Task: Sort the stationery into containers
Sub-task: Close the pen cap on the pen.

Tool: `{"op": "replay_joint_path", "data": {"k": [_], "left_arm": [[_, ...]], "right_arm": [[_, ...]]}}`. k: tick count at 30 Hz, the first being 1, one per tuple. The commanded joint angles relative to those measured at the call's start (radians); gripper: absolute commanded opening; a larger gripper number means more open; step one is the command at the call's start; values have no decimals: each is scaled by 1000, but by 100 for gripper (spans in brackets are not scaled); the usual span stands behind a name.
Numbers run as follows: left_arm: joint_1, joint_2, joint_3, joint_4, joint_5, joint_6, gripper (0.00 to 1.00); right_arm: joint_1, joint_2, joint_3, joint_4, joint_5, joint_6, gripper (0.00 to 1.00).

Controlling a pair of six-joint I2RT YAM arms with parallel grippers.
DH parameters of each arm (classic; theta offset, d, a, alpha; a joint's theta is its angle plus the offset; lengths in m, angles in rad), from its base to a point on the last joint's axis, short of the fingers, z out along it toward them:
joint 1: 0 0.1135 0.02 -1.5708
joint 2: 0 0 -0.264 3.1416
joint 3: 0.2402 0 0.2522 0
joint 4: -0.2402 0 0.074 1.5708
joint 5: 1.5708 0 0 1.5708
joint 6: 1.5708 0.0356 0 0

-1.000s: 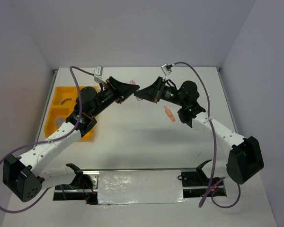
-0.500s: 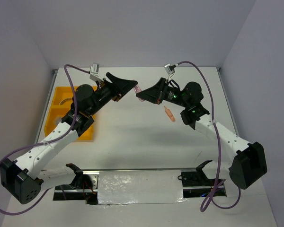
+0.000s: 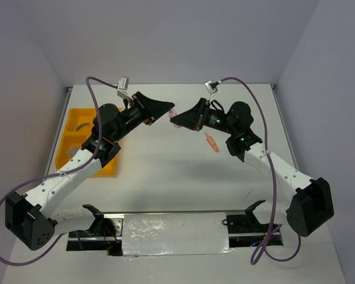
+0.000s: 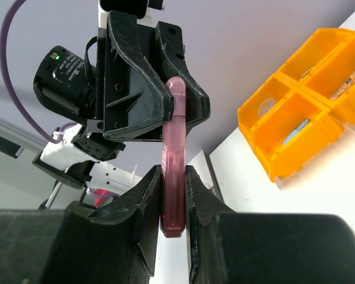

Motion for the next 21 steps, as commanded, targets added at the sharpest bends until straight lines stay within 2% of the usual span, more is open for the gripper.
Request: {"op": "replay_joint_path", "data": {"k": [1, 2, 3, 9, 12, 17, 21], "left_arm": [[2, 1, 37, 67, 38, 30, 9], [1, 10, 46, 44, 41, 35, 2], [1, 16, 61, 36, 51, 41, 0], [-10, 41, 8, 97, 101, 29, 0], [-38, 24, -33, 109, 82, 27, 0], [-90, 28, -64, 102, 85, 37, 0], [-120, 14, -98, 105, 78, 44, 0]], "right_arm": [[-3, -17, 46, -9, -12, -27, 0], [-3, -17, 47, -10, -10, -27, 0], [-3, -15, 50, -10, -9, -20, 0], [-4, 3, 135, -42, 4, -16, 0], [-3, 23, 204, -87, 54, -39, 0], [-6, 69, 280, -43, 140, 16, 0], [-4, 150, 385, -43, 140, 33, 0]]}}
